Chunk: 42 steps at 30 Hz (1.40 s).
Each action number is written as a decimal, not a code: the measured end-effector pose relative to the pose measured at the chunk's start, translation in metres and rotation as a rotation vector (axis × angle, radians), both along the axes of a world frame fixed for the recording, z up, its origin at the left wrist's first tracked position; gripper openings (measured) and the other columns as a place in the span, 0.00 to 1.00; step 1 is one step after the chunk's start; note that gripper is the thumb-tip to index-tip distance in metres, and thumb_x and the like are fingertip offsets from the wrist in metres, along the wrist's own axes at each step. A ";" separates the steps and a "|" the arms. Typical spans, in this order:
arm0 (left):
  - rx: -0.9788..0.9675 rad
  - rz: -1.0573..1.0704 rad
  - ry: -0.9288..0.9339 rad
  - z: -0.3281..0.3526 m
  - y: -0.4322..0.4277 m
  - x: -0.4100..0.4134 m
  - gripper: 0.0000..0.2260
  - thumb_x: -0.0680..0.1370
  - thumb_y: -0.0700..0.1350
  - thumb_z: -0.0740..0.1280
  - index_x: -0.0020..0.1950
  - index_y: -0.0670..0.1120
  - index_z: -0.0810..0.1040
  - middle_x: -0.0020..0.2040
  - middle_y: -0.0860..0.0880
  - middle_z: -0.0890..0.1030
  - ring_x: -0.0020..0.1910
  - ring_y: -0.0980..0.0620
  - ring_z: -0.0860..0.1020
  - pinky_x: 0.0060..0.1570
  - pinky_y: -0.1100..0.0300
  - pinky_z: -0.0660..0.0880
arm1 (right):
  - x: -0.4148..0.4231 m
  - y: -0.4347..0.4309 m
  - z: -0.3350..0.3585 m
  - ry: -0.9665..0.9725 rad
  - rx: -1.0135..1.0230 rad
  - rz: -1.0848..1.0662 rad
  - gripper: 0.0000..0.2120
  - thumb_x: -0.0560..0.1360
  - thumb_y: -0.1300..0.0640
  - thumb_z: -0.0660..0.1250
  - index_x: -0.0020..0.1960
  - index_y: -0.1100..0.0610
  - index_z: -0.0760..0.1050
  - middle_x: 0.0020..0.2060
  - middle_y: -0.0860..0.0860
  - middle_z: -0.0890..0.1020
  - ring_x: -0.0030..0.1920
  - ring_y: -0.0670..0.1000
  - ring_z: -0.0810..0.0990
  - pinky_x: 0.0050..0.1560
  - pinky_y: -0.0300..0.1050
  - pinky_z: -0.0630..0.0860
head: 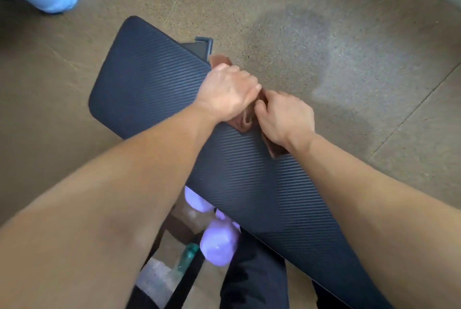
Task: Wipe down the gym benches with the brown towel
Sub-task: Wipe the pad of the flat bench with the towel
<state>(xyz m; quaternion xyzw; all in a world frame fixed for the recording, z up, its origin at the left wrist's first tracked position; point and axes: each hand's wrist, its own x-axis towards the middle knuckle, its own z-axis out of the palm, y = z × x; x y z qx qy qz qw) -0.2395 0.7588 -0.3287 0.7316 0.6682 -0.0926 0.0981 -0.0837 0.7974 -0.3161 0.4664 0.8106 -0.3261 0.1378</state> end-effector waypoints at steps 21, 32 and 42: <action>-0.044 -0.151 -0.095 -0.003 0.000 0.207 0.15 0.81 0.53 0.56 0.43 0.48 0.78 0.38 0.49 0.83 0.39 0.46 0.82 0.40 0.55 0.73 | 0.208 -0.013 0.004 -0.036 0.019 -0.168 0.15 0.75 0.45 0.56 0.46 0.54 0.76 0.50 0.58 0.83 0.53 0.63 0.80 0.47 0.52 0.74; -0.061 -0.014 0.043 0.000 -0.005 0.140 0.18 0.84 0.51 0.49 0.42 0.46 0.72 0.40 0.43 0.80 0.41 0.38 0.77 0.45 0.46 0.70 | 0.136 -0.014 0.002 0.088 0.060 -0.158 0.20 0.79 0.43 0.53 0.54 0.52 0.80 0.52 0.53 0.84 0.53 0.61 0.81 0.46 0.50 0.71; -0.135 0.006 0.024 0.003 -0.005 0.336 0.16 0.83 0.51 0.52 0.43 0.49 0.76 0.41 0.49 0.82 0.43 0.44 0.80 0.48 0.50 0.70 | 0.323 -0.028 0.003 -0.044 0.141 -0.231 0.17 0.76 0.42 0.56 0.44 0.52 0.77 0.44 0.52 0.83 0.47 0.60 0.81 0.39 0.48 0.69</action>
